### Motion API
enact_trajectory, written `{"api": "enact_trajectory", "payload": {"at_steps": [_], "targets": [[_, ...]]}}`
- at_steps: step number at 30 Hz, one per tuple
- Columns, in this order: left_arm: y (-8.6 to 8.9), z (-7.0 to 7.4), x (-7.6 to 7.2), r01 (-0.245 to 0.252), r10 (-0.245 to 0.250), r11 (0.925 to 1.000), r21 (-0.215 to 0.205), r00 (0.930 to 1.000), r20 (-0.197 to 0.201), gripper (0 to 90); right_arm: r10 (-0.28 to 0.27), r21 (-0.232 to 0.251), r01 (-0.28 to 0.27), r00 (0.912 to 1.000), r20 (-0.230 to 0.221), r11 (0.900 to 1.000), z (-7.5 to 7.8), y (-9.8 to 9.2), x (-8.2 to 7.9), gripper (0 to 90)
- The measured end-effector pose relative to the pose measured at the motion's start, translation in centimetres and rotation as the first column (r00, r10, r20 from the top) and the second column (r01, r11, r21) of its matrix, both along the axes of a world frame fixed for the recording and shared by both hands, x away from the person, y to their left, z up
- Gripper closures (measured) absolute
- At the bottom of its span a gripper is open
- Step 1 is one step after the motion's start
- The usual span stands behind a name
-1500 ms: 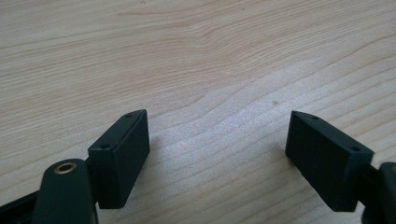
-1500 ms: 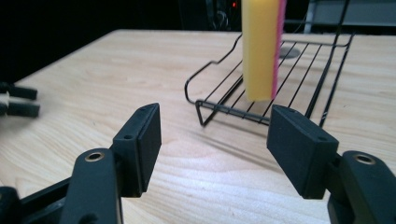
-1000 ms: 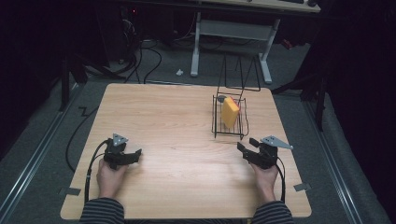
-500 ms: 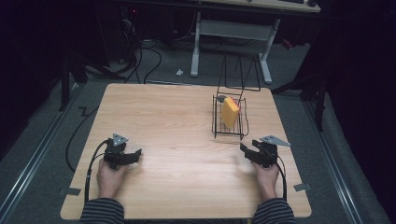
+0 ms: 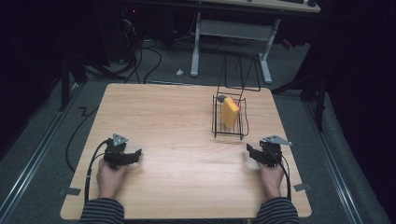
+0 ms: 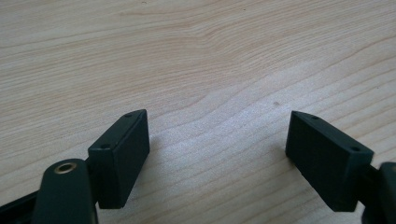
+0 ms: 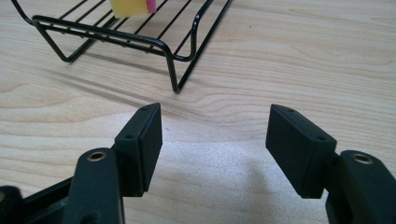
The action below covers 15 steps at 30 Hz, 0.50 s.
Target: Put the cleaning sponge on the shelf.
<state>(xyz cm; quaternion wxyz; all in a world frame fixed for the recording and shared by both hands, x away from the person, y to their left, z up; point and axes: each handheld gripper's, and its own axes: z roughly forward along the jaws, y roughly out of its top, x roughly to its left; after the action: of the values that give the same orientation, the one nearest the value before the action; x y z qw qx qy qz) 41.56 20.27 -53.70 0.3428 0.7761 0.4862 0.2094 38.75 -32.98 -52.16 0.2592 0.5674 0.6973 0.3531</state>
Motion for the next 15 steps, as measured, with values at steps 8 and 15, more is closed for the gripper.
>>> {"api": "enact_trajectory", "payload": {"at_steps": [8,15], "targets": [[0.0,0.0,0.0,0.0,0.0,1.0,0.0,1.0,0.0,22.2,0.01,-0.057,-0.013,0.999,-0.043,0.998,-0.74,0.44,0.34,35.4],[0.01,0.0,-0.01,0.0,0.0,1.0,0.0,1.0,0.0,22.2,0.019,-0.079,-0.026,0.9965,-0.081,0.997,-0.89,0.61,0.52,32.6]]}}
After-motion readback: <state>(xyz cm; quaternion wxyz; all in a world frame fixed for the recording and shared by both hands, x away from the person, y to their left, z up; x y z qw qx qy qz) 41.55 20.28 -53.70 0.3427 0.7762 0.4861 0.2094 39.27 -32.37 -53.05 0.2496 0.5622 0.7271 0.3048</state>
